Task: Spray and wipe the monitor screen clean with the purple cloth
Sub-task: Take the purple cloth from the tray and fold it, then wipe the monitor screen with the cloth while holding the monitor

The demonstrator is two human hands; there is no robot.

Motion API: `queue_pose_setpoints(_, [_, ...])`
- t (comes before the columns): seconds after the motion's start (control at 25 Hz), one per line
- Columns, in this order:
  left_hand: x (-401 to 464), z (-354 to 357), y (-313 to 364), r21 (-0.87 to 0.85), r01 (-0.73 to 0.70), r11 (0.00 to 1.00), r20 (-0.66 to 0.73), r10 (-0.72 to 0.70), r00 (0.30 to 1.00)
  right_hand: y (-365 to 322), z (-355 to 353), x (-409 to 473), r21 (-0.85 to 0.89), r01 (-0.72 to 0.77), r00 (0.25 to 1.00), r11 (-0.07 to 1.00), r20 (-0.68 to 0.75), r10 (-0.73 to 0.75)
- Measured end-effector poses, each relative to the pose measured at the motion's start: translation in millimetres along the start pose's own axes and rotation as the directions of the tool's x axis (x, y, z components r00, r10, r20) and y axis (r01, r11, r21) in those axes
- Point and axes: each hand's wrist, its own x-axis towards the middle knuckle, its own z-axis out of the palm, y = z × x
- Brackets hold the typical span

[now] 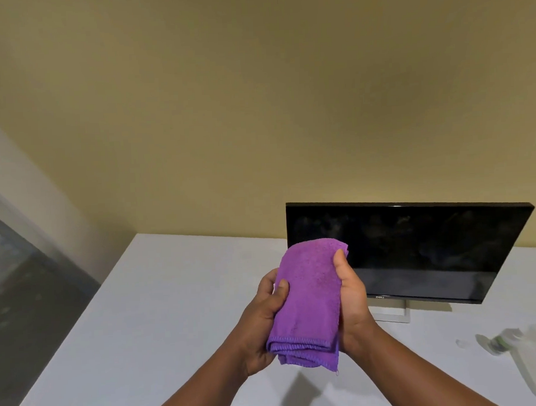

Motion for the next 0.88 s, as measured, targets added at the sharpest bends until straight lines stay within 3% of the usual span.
queue_pose_setpoints(0.16, [15.4,-15.8,5.4,0.432,0.002,0.902,-0.048,0.021,0.999,-3.0,2.4,12.7,0.004,0.090,0.991,0.996,-0.096,-0.089])
queue_pose_setpoints(0.24, [24.6,-28.7,13.9,0.587,-0.099,0.804,-0.029,0.143,0.989,-0.2,7.1,18.1,0.026,0.136,0.981,0.990,-0.144,-0.131])
queue_pose_setpoints(0.36, [40.8,-49.5,39.3,0.731,-0.327,0.599,0.156,0.319,0.935,14.4,21.0,24.5,0.062,0.171,0.961,0.983,-0.231,-0.152])
queue_pose_setpoints(0.48, [52.9,-67.1,53.4,0.794,-0.456,0.402,0.348,0.316,0.883,28.3,41.1,32.2,0.109,0.159,0.957,0.981,-0.262,-0.126])
queue_pose_setpoints(0.56, [55.7,-79.1,52.0,0.781,-0.497,0.379,0.417,0.276,0.866,36.0,49.1,36.1,0.145,0.194,0.944,0.970,-0.295,-0.144])
queue_pose_setpoints(0.76, [69.1,-92.4,43.0,0.700,-0.550,0.456,0.540,0.165,0.825,50.6,48.8,25.1,0.041,0.344,0.873,0.938,-0.383,-0.303])
queue_pose_setpoints(0.88, [78.6,-89.3,43.4,0.690,-0.609,0.391,0.620,0.115,0.776,58.3,46.9,21.2,0.035,0.393,0.844,0.919,-0.411,-0.345])
